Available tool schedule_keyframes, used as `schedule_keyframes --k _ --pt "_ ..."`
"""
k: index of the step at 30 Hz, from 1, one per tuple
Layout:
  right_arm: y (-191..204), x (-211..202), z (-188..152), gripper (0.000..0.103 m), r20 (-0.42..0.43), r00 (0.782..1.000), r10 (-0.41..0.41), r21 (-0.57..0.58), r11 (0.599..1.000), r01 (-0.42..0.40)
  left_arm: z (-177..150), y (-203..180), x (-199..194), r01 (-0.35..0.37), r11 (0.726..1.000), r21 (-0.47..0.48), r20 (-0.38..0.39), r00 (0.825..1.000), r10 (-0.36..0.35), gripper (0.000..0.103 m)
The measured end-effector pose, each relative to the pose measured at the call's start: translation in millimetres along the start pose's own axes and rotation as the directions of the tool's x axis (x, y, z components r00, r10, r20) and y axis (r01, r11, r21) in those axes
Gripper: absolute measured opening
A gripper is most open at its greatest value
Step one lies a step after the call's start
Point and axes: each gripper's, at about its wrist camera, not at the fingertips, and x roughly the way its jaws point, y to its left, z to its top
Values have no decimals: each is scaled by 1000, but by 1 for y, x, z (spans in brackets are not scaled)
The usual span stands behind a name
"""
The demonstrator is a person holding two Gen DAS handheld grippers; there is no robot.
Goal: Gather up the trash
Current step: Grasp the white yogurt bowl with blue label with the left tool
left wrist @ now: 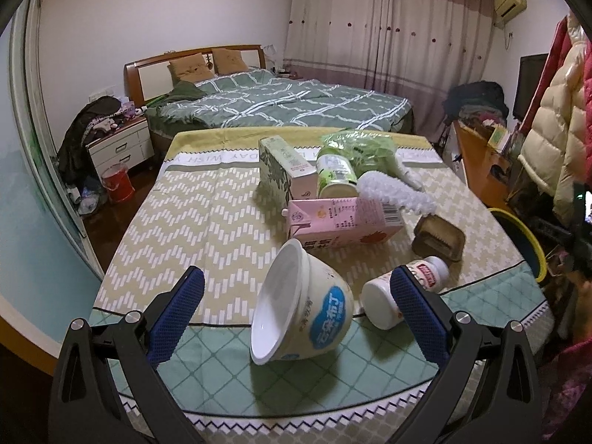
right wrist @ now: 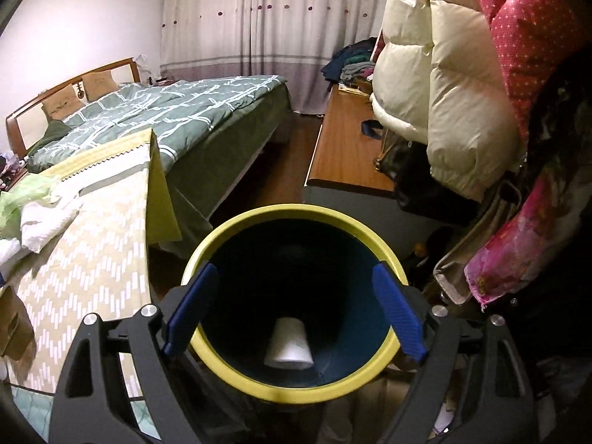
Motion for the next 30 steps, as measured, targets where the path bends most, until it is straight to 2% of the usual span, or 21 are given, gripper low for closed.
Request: schedule_keyframes --k 2,5,11,17,21,25,30 --pt "0 -1 -1 82 -1 1000 6 -1 1000 -6 2 2 1 6 1000 -4 5 1000 -6 99" --pt "1 -1 -3 82 -3 1000 5 -3 1000 -5 5 -1 -1 62 998 10 20 998 -62 99" --pt "3 -5 -1 82 9 1000 19 -2 1000 -19 6 -20 17 124 991 55 -26 992 -123 99" --pt "-3 -10 0 83 27 1000 8 9 1000 -8 10 -48 24 216 972 98 -45 976 -212 99" --pt "-4 -9 -1 84 23 1000 14 17 1000 -14 15 -74 23 297 945 136 -57 955 -291 99" --pt "-3 -9 -3 84 19 1000 21 15 1000 -22 16 -85 13 305 938 167 -46 952 -301 99" --pt "-6 -9 -2 84 22 999 28 22 999 -29 5 -65 -6 275 953 124 -49 961 -271 99"
